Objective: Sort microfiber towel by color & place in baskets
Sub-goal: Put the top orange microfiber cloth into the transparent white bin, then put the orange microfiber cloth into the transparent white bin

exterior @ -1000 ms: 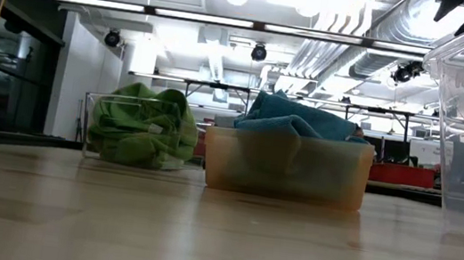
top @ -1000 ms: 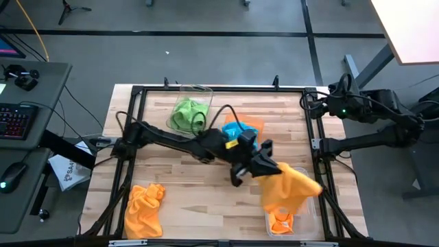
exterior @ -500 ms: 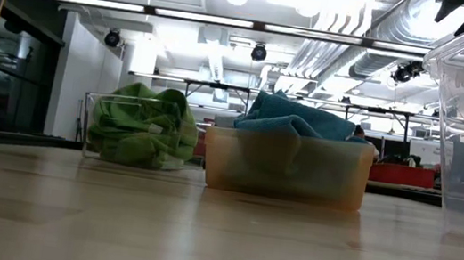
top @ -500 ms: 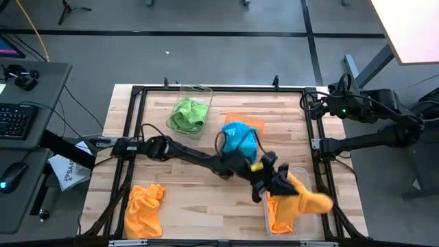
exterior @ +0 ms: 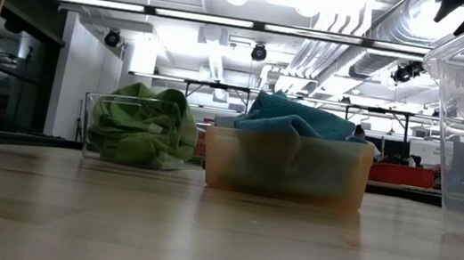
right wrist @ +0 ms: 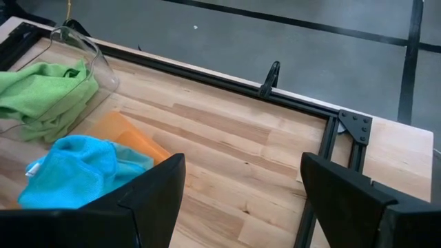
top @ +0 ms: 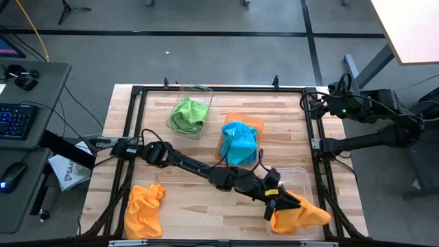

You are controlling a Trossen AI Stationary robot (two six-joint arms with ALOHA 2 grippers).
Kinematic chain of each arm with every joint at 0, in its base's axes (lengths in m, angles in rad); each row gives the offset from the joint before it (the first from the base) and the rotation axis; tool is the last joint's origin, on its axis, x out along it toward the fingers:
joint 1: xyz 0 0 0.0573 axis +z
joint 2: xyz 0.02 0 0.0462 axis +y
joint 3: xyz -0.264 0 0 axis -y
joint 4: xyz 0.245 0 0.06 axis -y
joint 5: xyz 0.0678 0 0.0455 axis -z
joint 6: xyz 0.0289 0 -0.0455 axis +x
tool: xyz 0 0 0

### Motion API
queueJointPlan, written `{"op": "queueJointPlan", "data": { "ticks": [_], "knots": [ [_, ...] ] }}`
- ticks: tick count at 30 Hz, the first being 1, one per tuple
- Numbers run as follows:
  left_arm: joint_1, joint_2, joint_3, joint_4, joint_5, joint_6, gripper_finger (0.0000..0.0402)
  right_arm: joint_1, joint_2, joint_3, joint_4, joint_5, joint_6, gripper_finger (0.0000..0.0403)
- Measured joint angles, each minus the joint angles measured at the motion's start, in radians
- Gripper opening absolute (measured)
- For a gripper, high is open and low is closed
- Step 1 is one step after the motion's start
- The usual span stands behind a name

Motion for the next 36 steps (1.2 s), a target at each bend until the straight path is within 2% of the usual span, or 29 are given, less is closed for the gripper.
{"op": "queueJointPlan", "data": {
  "ticks": [5,10,14,17,20,24,27,30,33,36],
  "knots": [
    [0.006,-0.006,0.0,-0.051,-0.005,-0.02,0.0114,0.0,0.0,0.0,0.0,-0.017,0.0,0.0284],
    [0.012,-0.052,0.0,-0.099,0.11,-0.021,0.0163,0.0,0.0,0.0,0.003,-0.038,0.0,0.0284],
    [0.031,-0.113,0.0,-0.186,0.25,0.02,0.0179,0.0,0.002,0.0,0.007,-0.097,-0.003,0.0284],
    [0.046,-0.192,0.0,-0.343,0.263,0.115,0.0181,0.0,0.014,0.0,0.011,-0.125,-0.01,0.0284],
    [0.055,-0.287,0.001,-0.614,0.18,0.283,0.0181,0.0,0.029,0.0,0.022,-0.131,-0.02,0.0284],
    [0.038,-0.406,-0.006,-1.005,-0.065,0.457,0.0181,0.0,0.057,0.0,0.031,-0.133,-0.037,0.0284],
    [0.008,-0.485,-0.06,-1.184,-0.25,0.491,0.0181,0.0,0.087,0.0,0.031,-0.135,-0.045,0.0284],
    [-0.03,-0.566,-0.17,-1.275,-0.345,0.449,0.0181,0.0,0.119,0.0,0.031,-0.156,-0.076,0.0284],
    [-0.079,-0.662,-0.344,-1.292,-0.37,0.339,0.0181,0.0,0.147,0.0,0.03,-0.183,-0.122,0.0284],
    [-0.138,-0.771,-0.554,-1.29,-0.373,0.161,0.0181,0.0,0.173,0.0,0.03,-0.236,-0.175,0.0284]
  ]
}}
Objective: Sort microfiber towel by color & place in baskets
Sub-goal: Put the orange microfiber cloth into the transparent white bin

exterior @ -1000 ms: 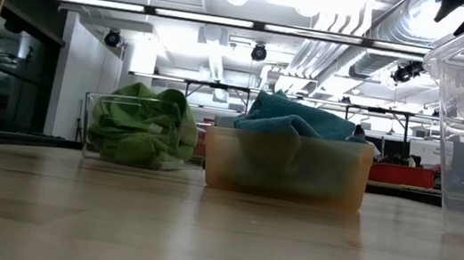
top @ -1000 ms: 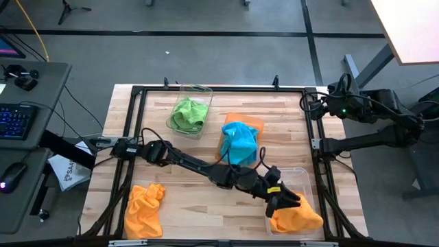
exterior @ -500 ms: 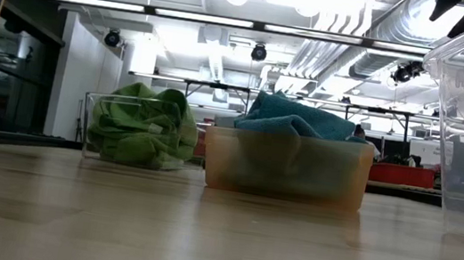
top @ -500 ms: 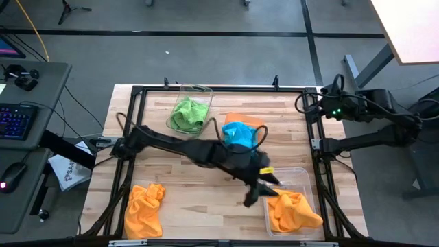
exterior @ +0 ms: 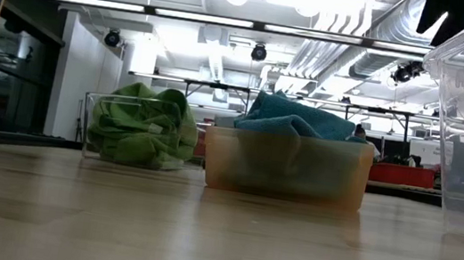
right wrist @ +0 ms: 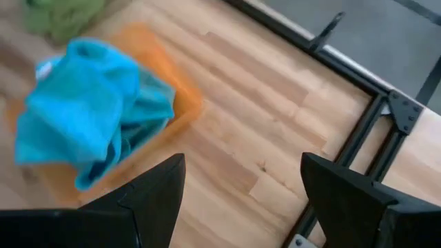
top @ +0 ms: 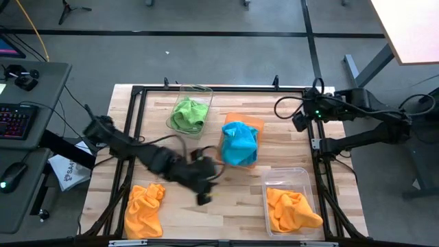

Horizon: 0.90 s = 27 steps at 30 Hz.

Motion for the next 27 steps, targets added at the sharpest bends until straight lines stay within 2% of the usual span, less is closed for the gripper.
{"op": "queueJointPlan", "data": {
  "ticks": [3,5,9,11,14,17,20,27],
  "knots": [
    [-0.071,-0.103,-0.205,-0.019,0.042,-0.21,0.0181,0.0,0.02,0.0,0.0,-0.046,-0.032,0.0284],
    [-0.117,-0.165,-0.317,-0.057,0.131,-0.351,0.0181,0.0,0.032,0.0,0.0,-0.061,-0.038,0.0284],
    [-0.189,-0.241,-0.453,-0.199,0.431,-0.551,0.0181,0.0,0.051,0.0,0.0,-0.062,-0.054,0.0284],
    [-0.221,-0.252,-0.49,-0.277,0.587,-0.6,0.0181,0.0,0.058,0.0,0.0,-0.062,-0.057,0.0284],
    [-0.274,-0.253,-0.539,-0.329,0.748,-0.631,0.0181,0.0,0.065,0.0,0.0,-0.063,-0.071,0.0284],
    [-0.321,-0.241,-0.584,-0.322,0.815,-0.67,0.0181,0.0,0.064,0.0,0.0,-0.065,-0.079,0.0284],
    [-0.362,-0.231,-0.627,-0.294,0.812,-0.725,0.0181,0.0,0.064,0.0,0.0,-0.065,-0.079,0.0284],
    [-0.399,-0.229,-0.73,-0.113,0.781,-0.789,0.0181,0.0,0.064,0.0,-0.001,-0.065,-0.077,0.0284]
  ]
}}
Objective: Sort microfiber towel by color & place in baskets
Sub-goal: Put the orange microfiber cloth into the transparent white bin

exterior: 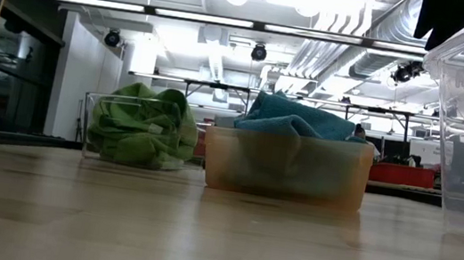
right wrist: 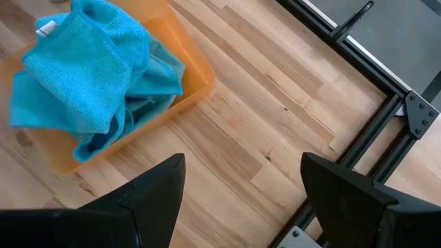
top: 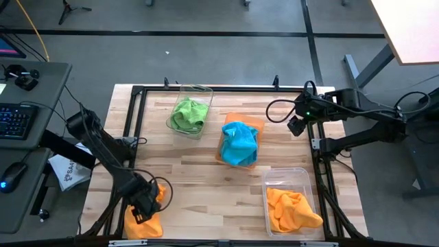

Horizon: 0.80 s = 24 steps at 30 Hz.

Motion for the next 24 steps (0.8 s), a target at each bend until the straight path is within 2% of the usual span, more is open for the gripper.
{"op": "queueJointPlan", "data": {
  "ticks": [4,11,17,20,24],
  "knots": [
    [-0.005,0.0,-0.064,0.007,-0.002,-0.029,0.0181,0.0,0.0,0.0,0.0,0.0,0.001,0.0284],
    [-0.007,0.0,-0.123,0.141,-0.054,-0.014,0.0181,0.0,0.0,0.0,0.0,0.0,0.001,0.0284],
    [-0.021,0.001,-0.191,0.236,-0.04,-0.052,0.0175,0.0,0.0,0.0,0.0,0.0,0.001,0.0284],
    [-0.025,0.02,-0.199,0.256,-0.038,-0.065,0.014,0.0,0.0,0.0,0.0,-0.003,0.001,0.0284],
    [-0.023,0.062,-0.199,0.342,-0.037,-0.058,0.0035,0.0,0.0,0.0,0.0,-0.004,0.001,0.0284]
  ]
}}
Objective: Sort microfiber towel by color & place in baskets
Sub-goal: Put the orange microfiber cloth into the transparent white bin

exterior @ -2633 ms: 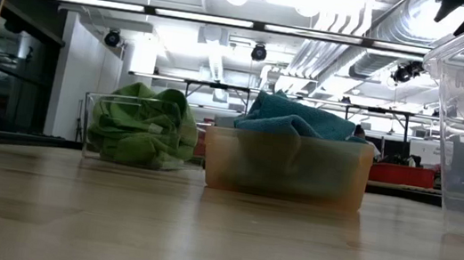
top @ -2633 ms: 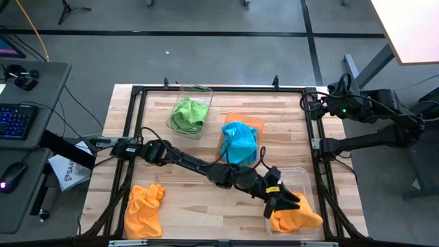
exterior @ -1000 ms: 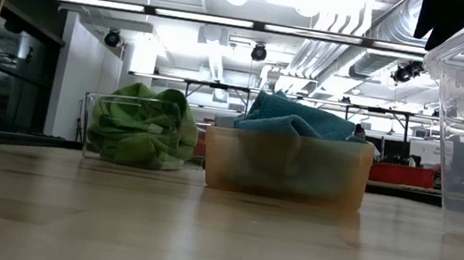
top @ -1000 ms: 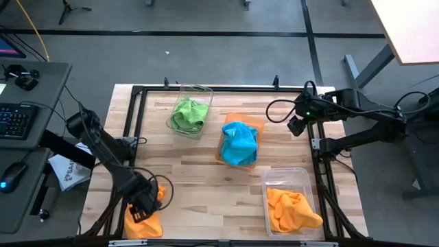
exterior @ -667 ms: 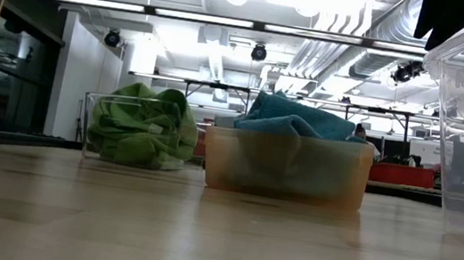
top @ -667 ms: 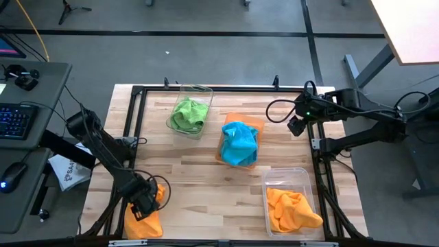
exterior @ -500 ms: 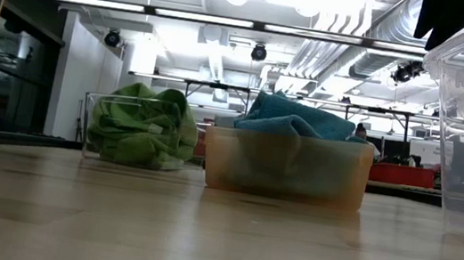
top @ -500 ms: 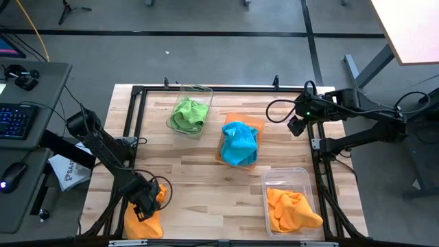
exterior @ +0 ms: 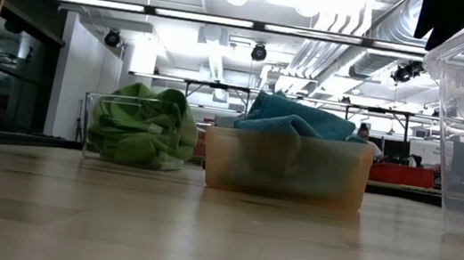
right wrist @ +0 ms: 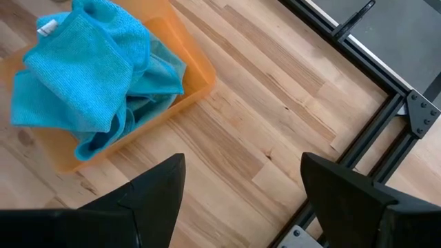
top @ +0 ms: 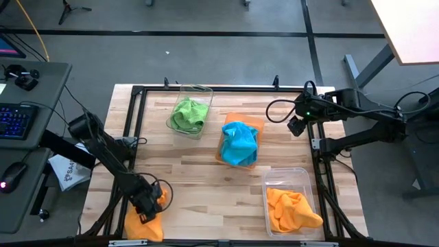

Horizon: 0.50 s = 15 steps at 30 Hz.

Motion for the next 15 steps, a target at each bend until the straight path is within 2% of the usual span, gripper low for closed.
{"op": "queueJointPlan", "data": {
  "ticks": [1,3,7,12,15],
  "knots": [
    [0.001,0.005,0.0,0.029,-0.009,-0.003,0.0018,0.0,0.0,0.0,0.0,0.0,0.001,0.0284],
    [0.011,0.003,0.003,0.089,-0.048,-0.019,0.0011,0.0,0.0,0.0,0.0,-0.002,0.005,0.0284],
    [0.051,-0.045,0.075,0.059,-0.169,0.013,0.0003,0.0,-0.002,0.0,0.0,-0.006,0.005,0.0284],
    [0.149,-0.141,0.255,-0.027,-0.384,0.143,0.0001,0.0,-0.011,0.0,0.01,-0.007,0.006,0.0284],
    [0.235,-0.153,0.397,-0.038,-0.494,0.259,0.0001,0.0,-0.02,0.0,0.027,-0.009,0.031,0.0284]
  ]
}}
